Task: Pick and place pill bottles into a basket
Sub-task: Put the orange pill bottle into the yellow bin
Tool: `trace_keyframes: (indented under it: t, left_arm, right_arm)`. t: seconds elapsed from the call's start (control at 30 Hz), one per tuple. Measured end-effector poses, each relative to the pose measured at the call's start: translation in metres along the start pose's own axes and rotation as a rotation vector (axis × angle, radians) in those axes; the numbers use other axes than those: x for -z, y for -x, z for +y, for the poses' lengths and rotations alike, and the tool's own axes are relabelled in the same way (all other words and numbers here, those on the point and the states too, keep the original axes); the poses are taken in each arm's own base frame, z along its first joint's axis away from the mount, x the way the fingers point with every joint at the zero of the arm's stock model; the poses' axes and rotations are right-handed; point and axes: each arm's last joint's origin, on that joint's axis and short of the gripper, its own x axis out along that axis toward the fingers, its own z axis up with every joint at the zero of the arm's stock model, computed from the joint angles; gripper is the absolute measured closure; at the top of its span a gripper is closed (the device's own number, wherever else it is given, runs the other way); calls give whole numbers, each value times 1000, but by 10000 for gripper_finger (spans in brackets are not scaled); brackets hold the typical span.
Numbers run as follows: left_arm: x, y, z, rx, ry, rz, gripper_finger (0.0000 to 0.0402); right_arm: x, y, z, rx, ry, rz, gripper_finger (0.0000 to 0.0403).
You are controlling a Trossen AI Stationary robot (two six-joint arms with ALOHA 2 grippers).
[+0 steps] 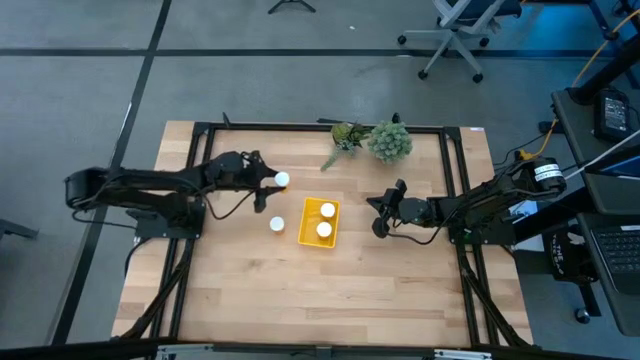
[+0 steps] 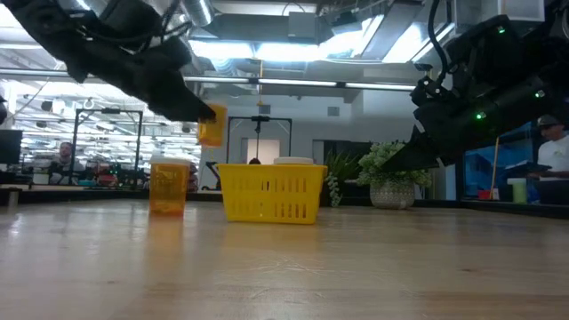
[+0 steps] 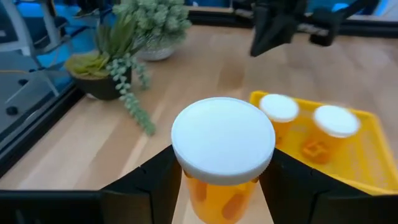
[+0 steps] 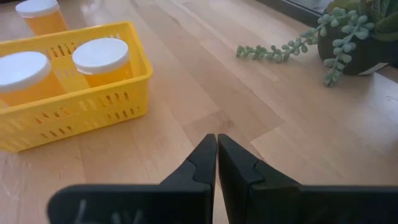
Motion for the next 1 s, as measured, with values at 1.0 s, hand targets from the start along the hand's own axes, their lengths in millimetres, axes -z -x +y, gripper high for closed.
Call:
trace_keyframes:
  t: [1.0]
  left_arm:
    - [-9, 20, -57, 229, -85, -65, 210]
  right_arm:
    - [-1, 0, 0, -3, -17, -8, 382]
